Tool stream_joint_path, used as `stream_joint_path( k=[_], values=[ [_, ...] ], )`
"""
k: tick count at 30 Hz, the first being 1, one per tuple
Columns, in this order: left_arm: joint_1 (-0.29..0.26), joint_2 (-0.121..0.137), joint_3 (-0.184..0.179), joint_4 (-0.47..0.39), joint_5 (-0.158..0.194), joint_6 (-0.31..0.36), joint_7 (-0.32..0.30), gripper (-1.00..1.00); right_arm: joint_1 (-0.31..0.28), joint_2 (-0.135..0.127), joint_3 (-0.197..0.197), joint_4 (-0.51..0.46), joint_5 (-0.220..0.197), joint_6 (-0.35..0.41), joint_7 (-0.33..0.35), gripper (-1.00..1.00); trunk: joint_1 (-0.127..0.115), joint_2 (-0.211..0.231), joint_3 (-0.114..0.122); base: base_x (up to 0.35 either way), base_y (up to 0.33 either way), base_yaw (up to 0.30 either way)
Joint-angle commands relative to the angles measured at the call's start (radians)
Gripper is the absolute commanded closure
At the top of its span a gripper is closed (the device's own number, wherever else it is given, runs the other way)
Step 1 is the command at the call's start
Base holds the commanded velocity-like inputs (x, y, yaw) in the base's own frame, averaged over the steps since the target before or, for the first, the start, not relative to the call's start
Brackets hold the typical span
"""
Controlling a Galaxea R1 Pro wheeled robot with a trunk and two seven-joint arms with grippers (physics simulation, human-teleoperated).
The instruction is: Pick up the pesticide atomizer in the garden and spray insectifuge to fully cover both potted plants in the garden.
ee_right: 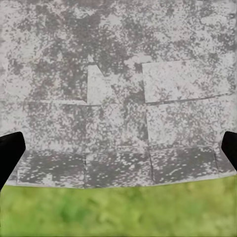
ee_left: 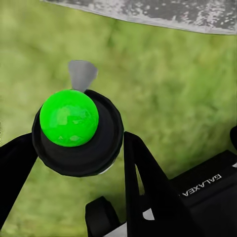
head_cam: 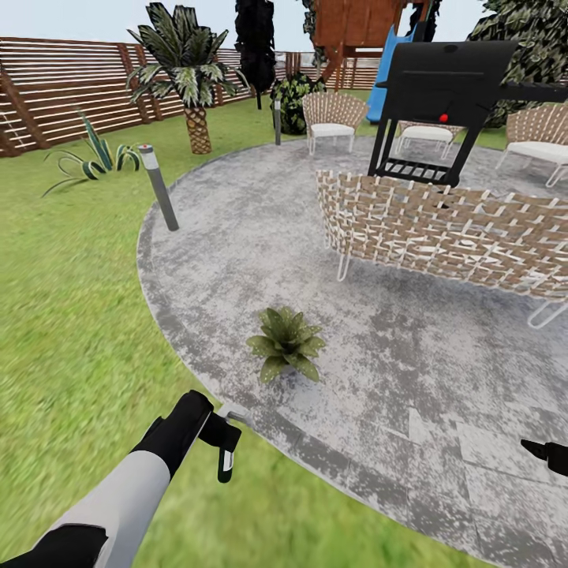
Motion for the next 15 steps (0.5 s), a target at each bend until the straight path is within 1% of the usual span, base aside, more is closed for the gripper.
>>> stream_joint_path(
  k=[1,15],
  values=[
    [0.0,0.0,0.0,-0.001,-0.01,0.002,-0.009,1.0,-0.001,0.0,-0.002,-0.001,0.01,0.002,0.01,-1.0,0.0,0.0,0.001,0.0,0.0,0.0],
    [0.0,0.0,-0.001,-0.001,-0.01,0.002,-0.009,1.0,-0.001,0.0,-0.002,-0.001,0.01,0.002,0.01,-1.0,0.0,0.0,0.022,0.0,0.0,0.0]
  ],
)
